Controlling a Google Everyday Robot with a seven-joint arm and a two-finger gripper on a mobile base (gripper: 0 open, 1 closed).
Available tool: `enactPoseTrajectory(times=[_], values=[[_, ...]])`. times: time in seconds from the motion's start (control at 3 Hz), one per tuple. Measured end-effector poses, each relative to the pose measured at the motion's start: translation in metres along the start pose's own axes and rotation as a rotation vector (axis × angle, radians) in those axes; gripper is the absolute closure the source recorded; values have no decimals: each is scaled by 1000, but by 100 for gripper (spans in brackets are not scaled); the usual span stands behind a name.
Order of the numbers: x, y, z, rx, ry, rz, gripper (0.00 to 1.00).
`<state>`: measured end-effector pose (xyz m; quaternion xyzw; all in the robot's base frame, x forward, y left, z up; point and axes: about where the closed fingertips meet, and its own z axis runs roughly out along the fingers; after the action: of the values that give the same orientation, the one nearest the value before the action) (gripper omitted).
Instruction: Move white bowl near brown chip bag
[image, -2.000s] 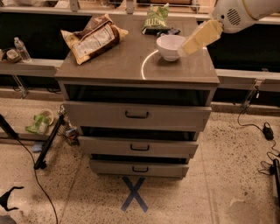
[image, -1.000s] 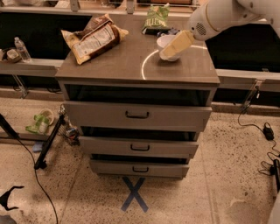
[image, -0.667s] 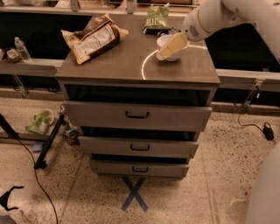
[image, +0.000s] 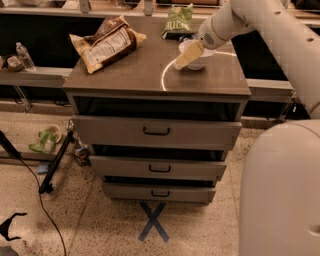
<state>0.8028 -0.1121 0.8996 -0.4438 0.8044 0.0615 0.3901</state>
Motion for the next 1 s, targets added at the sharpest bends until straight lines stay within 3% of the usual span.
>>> enactPoseTrajectory(times=[1.0], values=[[12, 0, 53, -55, 95, 5, 65]])
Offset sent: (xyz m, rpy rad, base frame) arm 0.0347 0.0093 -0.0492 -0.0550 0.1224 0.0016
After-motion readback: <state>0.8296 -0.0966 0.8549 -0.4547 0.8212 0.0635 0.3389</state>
